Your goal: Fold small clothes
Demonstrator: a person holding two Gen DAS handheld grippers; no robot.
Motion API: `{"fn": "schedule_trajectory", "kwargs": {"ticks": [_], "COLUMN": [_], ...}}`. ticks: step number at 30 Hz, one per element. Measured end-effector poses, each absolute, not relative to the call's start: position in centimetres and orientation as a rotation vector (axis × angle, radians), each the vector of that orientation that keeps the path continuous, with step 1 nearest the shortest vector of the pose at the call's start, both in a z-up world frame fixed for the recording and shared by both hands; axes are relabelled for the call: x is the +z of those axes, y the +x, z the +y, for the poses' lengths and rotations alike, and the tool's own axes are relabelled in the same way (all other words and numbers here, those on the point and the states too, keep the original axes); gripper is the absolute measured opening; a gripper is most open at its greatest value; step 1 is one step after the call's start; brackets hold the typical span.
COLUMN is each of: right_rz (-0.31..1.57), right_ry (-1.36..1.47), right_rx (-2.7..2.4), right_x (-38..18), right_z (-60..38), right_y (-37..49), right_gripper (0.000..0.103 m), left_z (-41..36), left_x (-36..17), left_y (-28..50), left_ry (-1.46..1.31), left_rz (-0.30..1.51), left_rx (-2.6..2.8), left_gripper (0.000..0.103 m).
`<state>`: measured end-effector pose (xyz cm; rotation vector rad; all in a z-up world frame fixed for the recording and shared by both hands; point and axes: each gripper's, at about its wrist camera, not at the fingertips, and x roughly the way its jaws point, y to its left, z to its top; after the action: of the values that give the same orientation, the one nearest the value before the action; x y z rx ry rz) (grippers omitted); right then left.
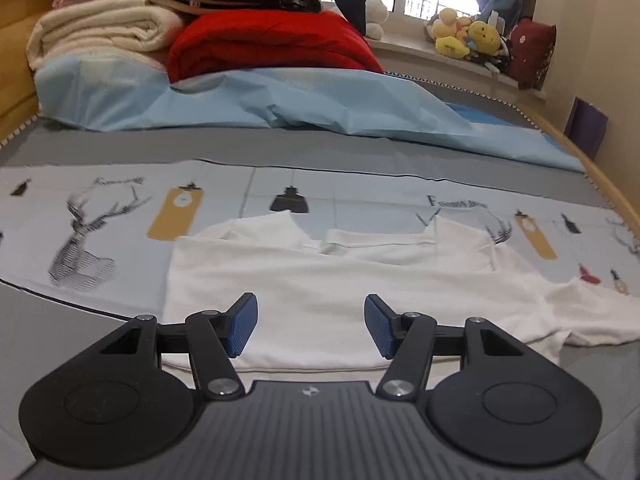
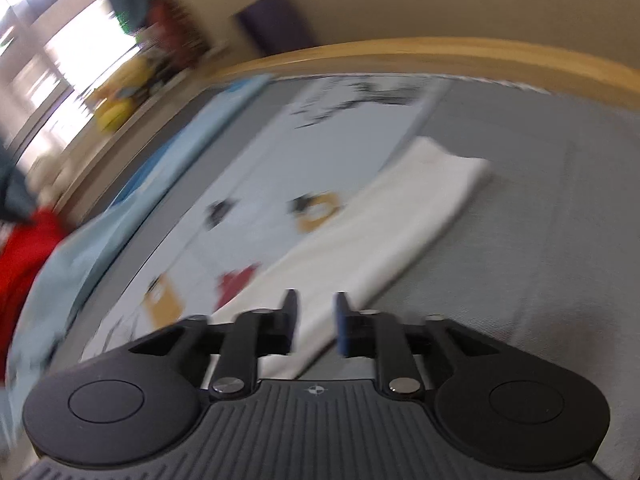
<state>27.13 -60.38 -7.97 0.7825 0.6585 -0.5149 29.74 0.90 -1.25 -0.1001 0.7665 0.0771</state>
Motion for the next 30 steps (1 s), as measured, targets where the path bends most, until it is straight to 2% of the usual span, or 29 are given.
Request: {"fn": "schedule_trajectory", "kwargs": {"ticks": [4,9,11,25,26,27,30], "right_rz": [0.597,0.610,0.612,0.493,0.489,0.487,0.450], "right_ry": [0.867,1.042,1.051,1.001,0.990,0.983,0.923], "right_rx": [-0.618,-0.667,-0.670,-0.699,-0.704,-0.707,-0.756], "right_x": [-10.4,-14.3,-15.3,-16.5,-16.4,-16.3,-15.3], "right_z": [-64.2,-66.5,-66.8,-66.8,-66.6,-66.6,-65.8], "right_y": [26.3,26.4,27.0,29.5,29.7,29.8,29.9], "right_gripper": [0.013,0.024,0.025,0.025,0.020,0.009,0.001], "left_z": [0.7,0.6,0.5,0.2,0.3,0.4,0.7], "left_x": [-1.8,-3.3,-3.8,-4.4,-4.4,-4.4,-4.3], "left_y": [30.4,30.8,31.1,31.4,31.5,31.5,31.5], "left_ry": [-0.102,-0.059,-0.057,-0.035,-0.034,-0.034,-0.038], "left_rz": [0.825,0.888,0.917,0.948,0.949,0.949,0.950], "left_rx": [0.038,0.058,0.060,0.045,0.044,0.045,0.048], "left_gripper": [0.065,0.065,0.065,0.065,0.065,0.065,0.065]}}
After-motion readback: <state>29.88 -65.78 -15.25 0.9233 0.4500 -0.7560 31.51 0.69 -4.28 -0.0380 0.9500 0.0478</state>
